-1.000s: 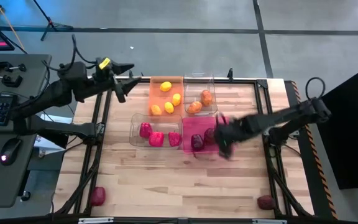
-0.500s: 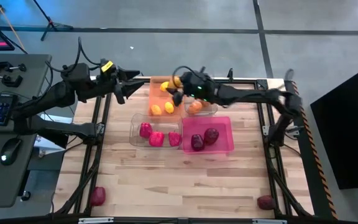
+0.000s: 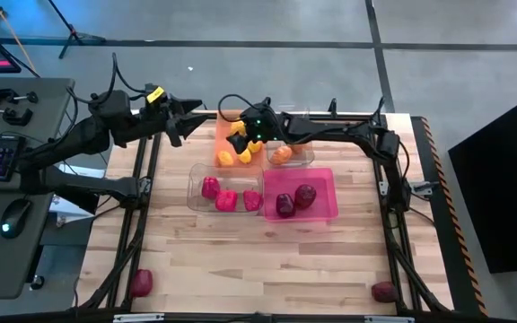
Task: Sort produce into baskets
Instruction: Put the lemon into the orange bin, then put the red apple into the pink bin
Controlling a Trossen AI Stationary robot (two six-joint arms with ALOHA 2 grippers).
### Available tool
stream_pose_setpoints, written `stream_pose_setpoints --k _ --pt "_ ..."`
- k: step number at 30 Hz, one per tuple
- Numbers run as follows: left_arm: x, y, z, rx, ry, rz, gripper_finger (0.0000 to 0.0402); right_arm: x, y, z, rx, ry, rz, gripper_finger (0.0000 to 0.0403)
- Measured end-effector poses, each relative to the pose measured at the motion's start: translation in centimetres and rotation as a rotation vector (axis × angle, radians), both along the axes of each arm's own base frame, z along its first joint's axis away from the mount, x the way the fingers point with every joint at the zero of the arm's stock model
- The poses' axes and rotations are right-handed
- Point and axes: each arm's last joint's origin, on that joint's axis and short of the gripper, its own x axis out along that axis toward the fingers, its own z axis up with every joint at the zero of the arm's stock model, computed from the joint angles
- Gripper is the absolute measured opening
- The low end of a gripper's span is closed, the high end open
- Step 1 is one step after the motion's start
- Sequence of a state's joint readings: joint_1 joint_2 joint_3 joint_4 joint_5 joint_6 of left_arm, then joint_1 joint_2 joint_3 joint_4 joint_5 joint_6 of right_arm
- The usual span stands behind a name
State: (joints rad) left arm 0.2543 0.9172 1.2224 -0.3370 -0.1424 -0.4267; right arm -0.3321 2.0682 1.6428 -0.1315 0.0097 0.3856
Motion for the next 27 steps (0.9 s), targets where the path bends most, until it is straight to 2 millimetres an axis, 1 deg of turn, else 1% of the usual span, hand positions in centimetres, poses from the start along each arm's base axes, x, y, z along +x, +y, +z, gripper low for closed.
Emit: stream_pose_setpoints --k 5,7,10,14,16,18,22,27 --pt "0.0 0.0 0.0 0.001 -0.002 0.001 0.0336 -0.2 -0.9 0.2 0.029 -0.028 -0.039 0.0292" --pt "0.0 0.0 0.0 0.001 0.000 0.001 0.0336 -0.4 -1.3 0.2 0.051 -0.039 -0.064 0.0299" --pt "0.0 0.0 0.0 0.001 -0.001 0.001 0.0336 -0.6 -2.0 0.2 0.083 -0.051 -0.055 0.0326" --pt "0.0 0.0 0.0 0.002 0.000 0.001 0.0336 -0.9 -2.6 0.2 0.127 -0.063 -0.034 0.0385" --pt "0.0 0.0 0.0 0.015 0.005 0.001 0.0336 -1.1 -3.1 0.4 0.138 -0.080 -0.055 0.0391" --pt "0.0 0.0 0.0 0.025 0.010 0.001 0.0336 -1.3 -3.6 0.7 0.134 -0.100 -0.068 0.0382" --pt "0.0 0.0 0.0 0.036 0.016 0.000 0.0336 -2.5 -5.1 2.2 0.121 -0.137 -0.064 0.0372" --pt "0.3 0.1 -0.2 0.061 0.038 -0.006 0.0336 -5.4 -6.9 5.5 0.091 -0.168 0.012 0.0371"
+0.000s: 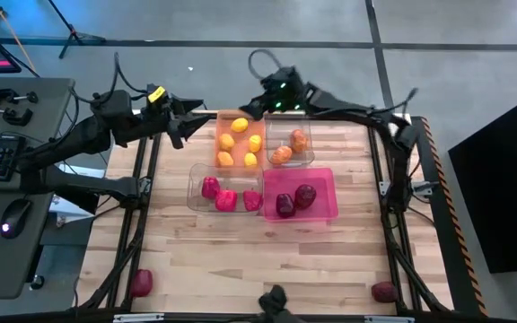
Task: Sort produce into baskets
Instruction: Put the red apple into the pink bin
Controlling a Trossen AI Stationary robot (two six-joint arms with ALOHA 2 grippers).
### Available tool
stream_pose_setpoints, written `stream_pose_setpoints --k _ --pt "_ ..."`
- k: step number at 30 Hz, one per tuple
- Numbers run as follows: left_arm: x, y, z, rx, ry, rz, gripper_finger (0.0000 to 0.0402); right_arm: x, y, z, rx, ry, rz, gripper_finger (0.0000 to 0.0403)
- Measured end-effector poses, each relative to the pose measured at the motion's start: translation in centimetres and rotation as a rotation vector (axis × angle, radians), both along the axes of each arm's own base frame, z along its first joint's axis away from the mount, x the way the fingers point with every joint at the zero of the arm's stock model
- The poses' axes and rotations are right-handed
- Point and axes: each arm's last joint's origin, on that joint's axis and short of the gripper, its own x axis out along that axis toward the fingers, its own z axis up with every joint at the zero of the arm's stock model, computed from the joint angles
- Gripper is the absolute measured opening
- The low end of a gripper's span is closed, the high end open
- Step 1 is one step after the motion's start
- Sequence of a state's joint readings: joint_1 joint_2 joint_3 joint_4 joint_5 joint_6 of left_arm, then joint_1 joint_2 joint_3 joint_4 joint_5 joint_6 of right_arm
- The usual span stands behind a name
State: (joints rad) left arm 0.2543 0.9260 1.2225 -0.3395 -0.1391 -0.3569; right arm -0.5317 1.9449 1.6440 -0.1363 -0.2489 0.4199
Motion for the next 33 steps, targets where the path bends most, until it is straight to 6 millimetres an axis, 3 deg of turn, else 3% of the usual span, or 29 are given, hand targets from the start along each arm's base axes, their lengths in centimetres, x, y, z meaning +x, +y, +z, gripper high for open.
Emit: stream_pose_setpoints --k 5,10,14,18,21,25,33 --pt "2.8 -0.2 -2.7 -0.082 0.200 -0.065 0.0336 -3.9 0.2 3.9 -0.080 0.064 0.018 0.0371" --pt "6.2 -2.0 -10.0 -0.279 0.786 -0.178 0.0336 -7.8 2.2 6.8 -0.151 0.213 -0.009 0.0371" --pt "6.1 -5.2 -13.8 -0.361 1.242 -0.361 0.0336 -10.5 4.0 8.3 -0.176 0.331 -0.007 0.0371" --pt "4.5 -9.1 -15.1 -0.265 1.544 -0.489 0.0336 -12.7 5.3 9.4 -0.188 0.402 -0.005 0.0372" --pt "3.7 -11.7 -15.2 -0.276 1.535 -0.554 0.0336 -13.5 5.7 9.9 -0.198 0.419 -0.040 0.0372" --pt "2.8 -15.6 -16.8 -0.448 1.454 -0.697 0.0336 -13.6 5.8 10.0 -0.202 0.418 -0.047 0.0372" --pt "-0.5 -20.2 -21.1 -0.672 1.616 -0.671 0.0336 -12.8 5.3 9.2 -0.217 0.446 -0.022 0.0371"
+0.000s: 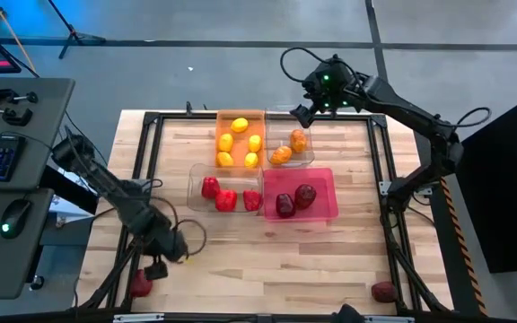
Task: Sort produce into baskets
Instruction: Put the red apple into the pink bin
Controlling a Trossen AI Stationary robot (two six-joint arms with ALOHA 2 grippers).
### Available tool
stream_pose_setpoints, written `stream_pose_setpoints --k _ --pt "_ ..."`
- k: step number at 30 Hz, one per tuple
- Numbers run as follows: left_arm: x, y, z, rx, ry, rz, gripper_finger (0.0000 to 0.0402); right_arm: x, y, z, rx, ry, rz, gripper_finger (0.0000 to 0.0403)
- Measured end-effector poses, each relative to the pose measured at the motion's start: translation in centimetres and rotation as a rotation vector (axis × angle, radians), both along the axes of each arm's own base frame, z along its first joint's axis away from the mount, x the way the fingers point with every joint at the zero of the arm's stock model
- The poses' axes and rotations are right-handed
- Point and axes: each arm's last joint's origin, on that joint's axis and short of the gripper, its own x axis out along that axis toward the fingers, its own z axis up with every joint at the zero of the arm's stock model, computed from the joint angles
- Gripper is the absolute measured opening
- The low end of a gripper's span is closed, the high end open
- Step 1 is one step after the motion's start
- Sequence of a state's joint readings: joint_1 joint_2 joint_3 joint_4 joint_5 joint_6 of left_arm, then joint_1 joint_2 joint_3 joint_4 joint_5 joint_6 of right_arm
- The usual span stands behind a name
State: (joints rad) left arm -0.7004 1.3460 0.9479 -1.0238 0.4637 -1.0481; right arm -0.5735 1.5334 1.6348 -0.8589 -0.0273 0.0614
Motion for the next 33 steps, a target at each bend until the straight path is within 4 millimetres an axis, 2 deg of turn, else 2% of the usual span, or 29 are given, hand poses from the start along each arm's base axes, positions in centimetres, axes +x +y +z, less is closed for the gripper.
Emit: stream_pose_setpoints --k 3,6,10,15,19,23,33 --pt "-0.8 -1.3 -1.3 -0.100 0.110 0.067 0.0336 0.4 -0.3 -0.5 0.008 0.014 0.002 0.0371" --pt "-1.8 -2.1 -2.5 -0.119 0.206 0.144 0.0336 0.7 -0.5 -1.0 0.020 0.033 0.003 0.0371" --pt "-2.8 -2.5 -3.1 -0.083 0.306 0.211 0.0336 1.1 -0.7 -1.7 0.029 0.064 0.014 0.0371" --pt "-3.5 -3.0 -3.3 -0.058 0.338 0.224 0.0336 1.4 -0.9 -2.3 0.039 0.080 0.015 0.0371" --pt "-3.4 -3.9 -3.8 -0.084 0.309 0.182 0.0336 1.5 -1.0 -2.3 0.039 0.083 0.017 0.0371" --pt "-2.8 -5.1 -5.3 -0.116 0.258 0.072 0.0336 1.5 -1.0 -2.3 0.039 0.084 0.017 0.0371" --pt "-3.1 -6.2 -8.7 -0.040 0.342 -0.030 0.0336 1.5 -0.9 -2.4 0.044 0.088 0.015 0.0371"
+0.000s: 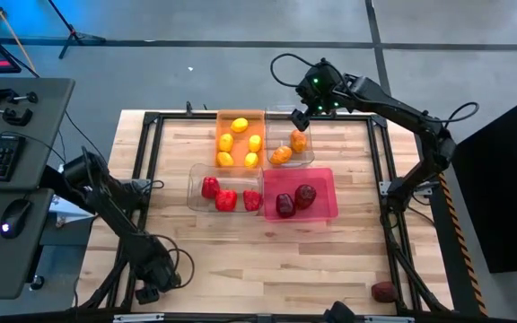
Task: Sort produce into baskets
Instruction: Put the red apple into the pink bin
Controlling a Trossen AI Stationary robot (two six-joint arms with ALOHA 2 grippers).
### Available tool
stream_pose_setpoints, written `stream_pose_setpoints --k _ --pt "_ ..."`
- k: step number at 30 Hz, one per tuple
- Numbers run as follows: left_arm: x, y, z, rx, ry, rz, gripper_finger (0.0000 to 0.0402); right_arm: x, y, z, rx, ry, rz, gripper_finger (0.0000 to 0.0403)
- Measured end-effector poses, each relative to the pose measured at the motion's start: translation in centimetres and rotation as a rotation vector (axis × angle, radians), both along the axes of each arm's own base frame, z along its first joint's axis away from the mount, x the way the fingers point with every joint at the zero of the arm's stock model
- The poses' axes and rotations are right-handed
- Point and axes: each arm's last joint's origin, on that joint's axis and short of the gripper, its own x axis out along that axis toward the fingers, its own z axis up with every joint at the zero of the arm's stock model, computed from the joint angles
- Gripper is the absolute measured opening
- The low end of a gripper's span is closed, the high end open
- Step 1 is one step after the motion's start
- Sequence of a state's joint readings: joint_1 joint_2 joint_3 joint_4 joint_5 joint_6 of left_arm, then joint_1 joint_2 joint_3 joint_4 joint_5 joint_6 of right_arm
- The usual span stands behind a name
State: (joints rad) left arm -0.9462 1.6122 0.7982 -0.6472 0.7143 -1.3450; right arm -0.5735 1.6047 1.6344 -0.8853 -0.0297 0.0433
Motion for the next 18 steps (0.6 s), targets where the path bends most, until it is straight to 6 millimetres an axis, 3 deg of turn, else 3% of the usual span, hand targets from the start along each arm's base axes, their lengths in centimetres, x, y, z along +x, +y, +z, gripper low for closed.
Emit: stream_pose_setpoints --k 10,18 --pt "0.4 0.2 -1.1 0.064 -0.058 -0.027 0.0336 0.0 0.0 0.0 0.001 0.002 0.000 0.0371" --pt "-0.2 2.0 1.7 0.080 -0.168 -0.088 0.0336 0.0 0.0 0.0 0.001 0.001 0.000 0.0371"
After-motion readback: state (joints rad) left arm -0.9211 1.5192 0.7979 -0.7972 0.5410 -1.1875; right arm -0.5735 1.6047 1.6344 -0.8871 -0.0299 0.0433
